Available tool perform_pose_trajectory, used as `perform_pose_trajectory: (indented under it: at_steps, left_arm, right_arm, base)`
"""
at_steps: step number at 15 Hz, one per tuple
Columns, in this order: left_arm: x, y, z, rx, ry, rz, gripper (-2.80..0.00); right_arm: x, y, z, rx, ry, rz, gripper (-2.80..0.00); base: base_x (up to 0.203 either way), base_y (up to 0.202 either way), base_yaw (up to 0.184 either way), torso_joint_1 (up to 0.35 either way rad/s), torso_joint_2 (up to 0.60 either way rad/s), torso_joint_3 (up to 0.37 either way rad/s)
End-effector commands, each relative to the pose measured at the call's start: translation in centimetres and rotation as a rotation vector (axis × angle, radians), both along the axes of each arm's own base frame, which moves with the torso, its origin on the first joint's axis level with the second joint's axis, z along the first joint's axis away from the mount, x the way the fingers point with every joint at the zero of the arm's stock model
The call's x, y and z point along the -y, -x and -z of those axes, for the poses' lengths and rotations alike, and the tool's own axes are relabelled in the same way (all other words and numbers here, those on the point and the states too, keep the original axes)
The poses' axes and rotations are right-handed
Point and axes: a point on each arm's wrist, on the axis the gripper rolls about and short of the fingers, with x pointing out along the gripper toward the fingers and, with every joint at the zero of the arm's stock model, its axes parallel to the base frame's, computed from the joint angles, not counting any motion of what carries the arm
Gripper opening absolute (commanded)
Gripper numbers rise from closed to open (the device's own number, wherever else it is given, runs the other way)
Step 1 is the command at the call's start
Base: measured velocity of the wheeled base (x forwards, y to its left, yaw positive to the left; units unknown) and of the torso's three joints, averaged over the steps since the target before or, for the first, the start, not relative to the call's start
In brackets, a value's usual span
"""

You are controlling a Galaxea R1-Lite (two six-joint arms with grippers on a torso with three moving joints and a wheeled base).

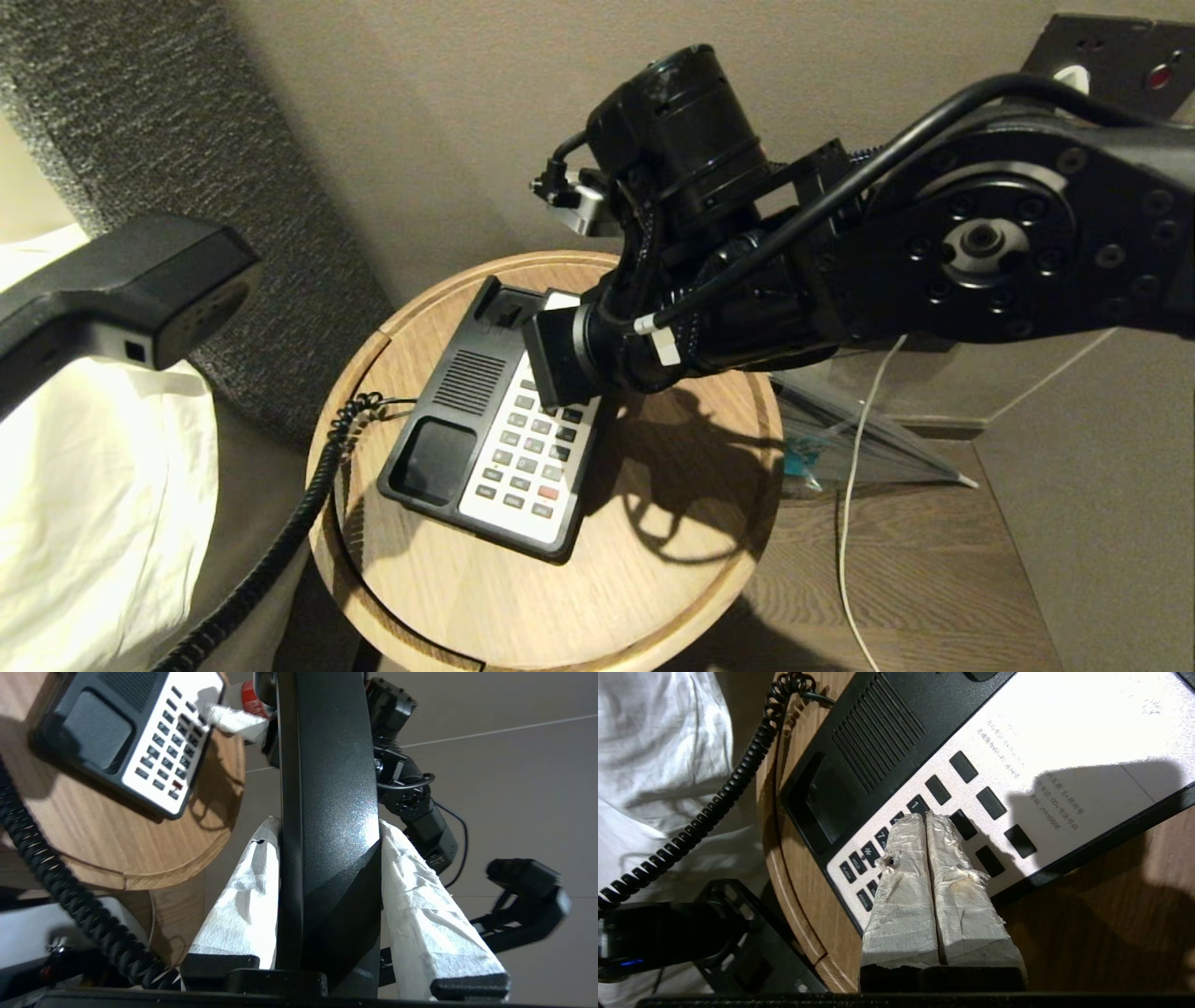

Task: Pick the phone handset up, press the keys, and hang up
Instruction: Dial the number

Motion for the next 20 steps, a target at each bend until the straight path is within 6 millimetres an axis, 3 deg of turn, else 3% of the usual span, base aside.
perform_pose_trajectory:
  at_steps: [1,7,20]
  left_arm:
    - [0.0,0.0,0.0,-0.007,0.003,0.001,-2.80]
    - [0.0,0.0,0.0,-0.005,0.004,0.001,-2.80]
    - [0.0,0.0,0.2,-0.008,-0.002,0.003,-2.80]
  right_arm:
    - [-0.3,0.5,-0.2,-0.011,-0.015,-0.003,-2.80]
    - [-0.9,0.2,1.5,-0.058,0.043,0.005,-2.80]
    - [-1.1,0.0,2.7,-0.085,0.098,0.004,-2.80]
  base:
    - [0.000,0.000,0.000,0.000,0.00,0.000]
    - [0.000,0.000,0.000,0.000,0.00,0.000]
    - [0.000,0.000,0.000,0.000,0.00,0.000]
